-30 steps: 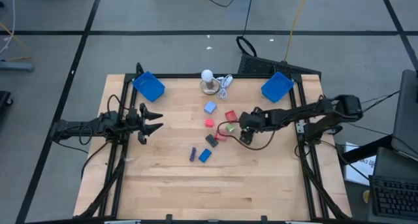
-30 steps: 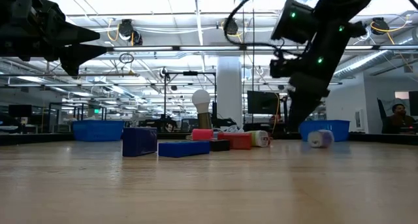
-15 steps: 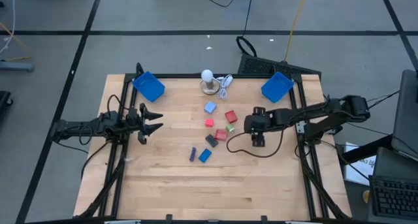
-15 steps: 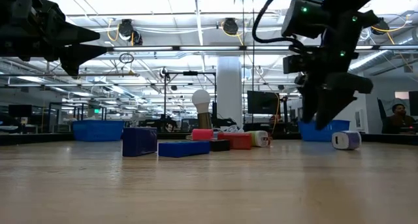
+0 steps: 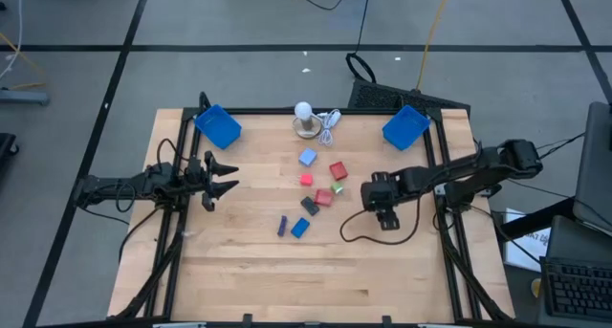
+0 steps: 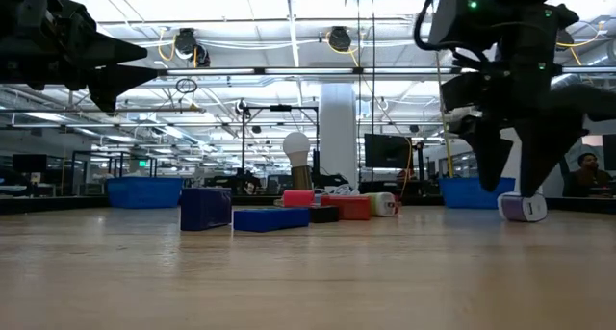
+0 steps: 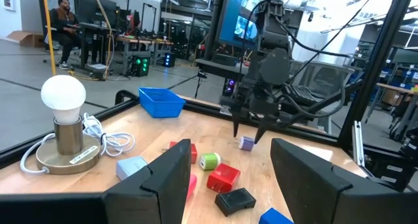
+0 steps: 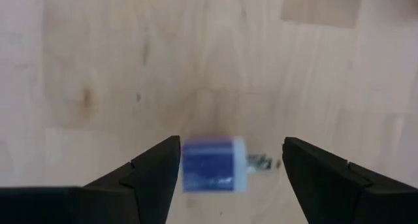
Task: Pick & Place Office items
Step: Put the violet charger adapter into the right blue bin
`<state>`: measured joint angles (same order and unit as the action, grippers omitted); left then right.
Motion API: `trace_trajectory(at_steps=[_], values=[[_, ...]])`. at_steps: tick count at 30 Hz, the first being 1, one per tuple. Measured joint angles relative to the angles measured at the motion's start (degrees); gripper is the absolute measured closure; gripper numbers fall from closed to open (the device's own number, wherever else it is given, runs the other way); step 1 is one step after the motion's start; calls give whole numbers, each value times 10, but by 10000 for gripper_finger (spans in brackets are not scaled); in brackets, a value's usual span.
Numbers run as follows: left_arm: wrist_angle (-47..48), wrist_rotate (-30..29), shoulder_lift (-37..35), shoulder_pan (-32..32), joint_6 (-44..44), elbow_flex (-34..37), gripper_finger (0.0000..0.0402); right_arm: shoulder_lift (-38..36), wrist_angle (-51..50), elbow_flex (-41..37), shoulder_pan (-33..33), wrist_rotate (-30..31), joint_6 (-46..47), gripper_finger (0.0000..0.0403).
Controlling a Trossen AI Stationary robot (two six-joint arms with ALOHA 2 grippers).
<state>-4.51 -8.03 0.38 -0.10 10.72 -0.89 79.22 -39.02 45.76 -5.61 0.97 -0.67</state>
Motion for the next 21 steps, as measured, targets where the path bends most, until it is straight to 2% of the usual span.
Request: trace_trajectory(at_steps=[8,15,21], values=[[0,0,0,0,0,0,188,0,-48,0,-26,5,46,147],[0,0,0,0,0,0,188,0,22,-25,-29,6,72,147],[0,0,0,0,0,0,188,0,33,-44,-29,9,70,158]])
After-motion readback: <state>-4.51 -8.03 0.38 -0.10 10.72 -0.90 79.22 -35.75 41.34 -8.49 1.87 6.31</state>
